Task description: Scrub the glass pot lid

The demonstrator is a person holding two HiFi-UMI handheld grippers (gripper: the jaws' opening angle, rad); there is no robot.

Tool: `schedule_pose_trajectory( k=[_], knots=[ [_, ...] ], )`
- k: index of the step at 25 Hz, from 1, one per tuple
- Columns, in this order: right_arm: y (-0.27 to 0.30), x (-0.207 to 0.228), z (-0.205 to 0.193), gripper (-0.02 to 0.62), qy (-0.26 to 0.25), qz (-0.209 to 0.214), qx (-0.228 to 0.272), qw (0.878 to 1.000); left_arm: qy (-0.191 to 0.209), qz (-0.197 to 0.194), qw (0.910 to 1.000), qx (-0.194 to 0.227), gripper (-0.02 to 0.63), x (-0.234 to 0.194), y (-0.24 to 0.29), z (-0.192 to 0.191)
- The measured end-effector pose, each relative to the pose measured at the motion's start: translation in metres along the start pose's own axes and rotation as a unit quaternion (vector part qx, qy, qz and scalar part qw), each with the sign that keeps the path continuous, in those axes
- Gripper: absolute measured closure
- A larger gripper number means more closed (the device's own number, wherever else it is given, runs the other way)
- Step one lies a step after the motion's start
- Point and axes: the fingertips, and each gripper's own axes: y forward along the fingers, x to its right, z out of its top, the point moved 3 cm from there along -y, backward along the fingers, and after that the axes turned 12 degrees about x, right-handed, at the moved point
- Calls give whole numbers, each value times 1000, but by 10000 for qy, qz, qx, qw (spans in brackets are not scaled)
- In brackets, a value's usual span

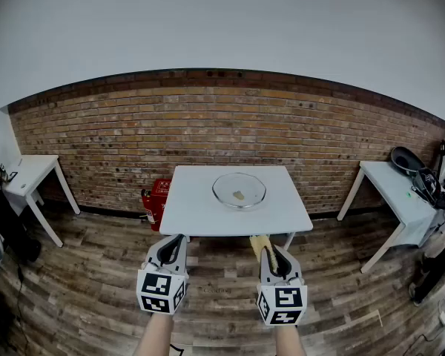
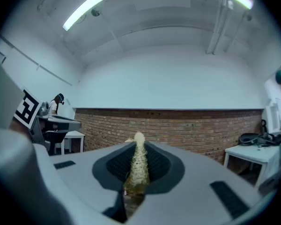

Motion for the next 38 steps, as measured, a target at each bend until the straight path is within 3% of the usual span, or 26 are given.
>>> schedule_pose_trajectory(
  k=[20, 38],
  knots=[
    [5, 11, 3, 537, 12, -74, 177, 9998, -11, -91, 9999, -55, 595, 9, 14, -4],
    [5, 62, -8, 537, 68, 85, 225, 9997, 90, -38, 9999, -137, 595, 59, 41, -10]
  ],
)
